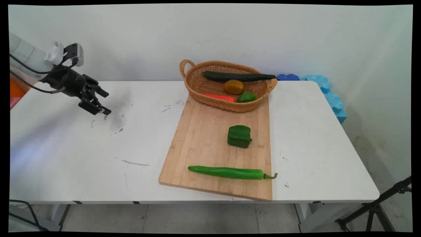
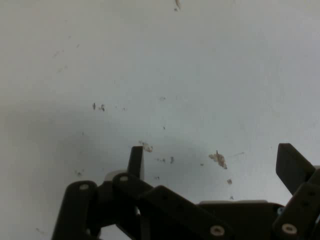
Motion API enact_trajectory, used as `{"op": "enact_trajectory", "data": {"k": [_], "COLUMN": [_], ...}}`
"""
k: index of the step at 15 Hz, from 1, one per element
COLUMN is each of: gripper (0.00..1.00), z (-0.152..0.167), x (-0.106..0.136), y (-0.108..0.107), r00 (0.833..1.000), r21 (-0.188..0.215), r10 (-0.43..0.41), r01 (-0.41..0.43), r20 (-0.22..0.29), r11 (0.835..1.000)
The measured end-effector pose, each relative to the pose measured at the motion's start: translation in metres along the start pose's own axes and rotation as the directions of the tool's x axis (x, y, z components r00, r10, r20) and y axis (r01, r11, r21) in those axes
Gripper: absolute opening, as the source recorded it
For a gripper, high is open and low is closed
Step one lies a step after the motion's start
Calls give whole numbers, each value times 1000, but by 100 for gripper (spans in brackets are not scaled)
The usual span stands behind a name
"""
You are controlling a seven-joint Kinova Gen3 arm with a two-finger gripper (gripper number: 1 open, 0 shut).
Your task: Pick up the cucumber from the vegetable basket
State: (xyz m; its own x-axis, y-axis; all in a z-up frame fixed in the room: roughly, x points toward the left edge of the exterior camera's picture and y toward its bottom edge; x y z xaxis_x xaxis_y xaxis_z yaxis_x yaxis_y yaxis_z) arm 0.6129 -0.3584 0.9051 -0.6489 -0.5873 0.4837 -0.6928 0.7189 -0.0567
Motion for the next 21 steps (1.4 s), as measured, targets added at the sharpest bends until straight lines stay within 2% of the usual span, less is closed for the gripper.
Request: {"op": "enact_trajectory", "data": {"k": [3,5,9,14,21], "gripper": [100,100,100,100,100], "z": [0,1,6,20,55], "x": [8,20,51,99,174], "y": [0,0,0,-4,-15], "r00": [999,997,980,941,866], "r21": [1,1,5,23,70], "r10": [32,81,197,338,496], "r01": [-32,-81,-197,-337,-492], "r20": [-1,-3,-12,-33,-65], "r11": [999,997,980,941,868]}}
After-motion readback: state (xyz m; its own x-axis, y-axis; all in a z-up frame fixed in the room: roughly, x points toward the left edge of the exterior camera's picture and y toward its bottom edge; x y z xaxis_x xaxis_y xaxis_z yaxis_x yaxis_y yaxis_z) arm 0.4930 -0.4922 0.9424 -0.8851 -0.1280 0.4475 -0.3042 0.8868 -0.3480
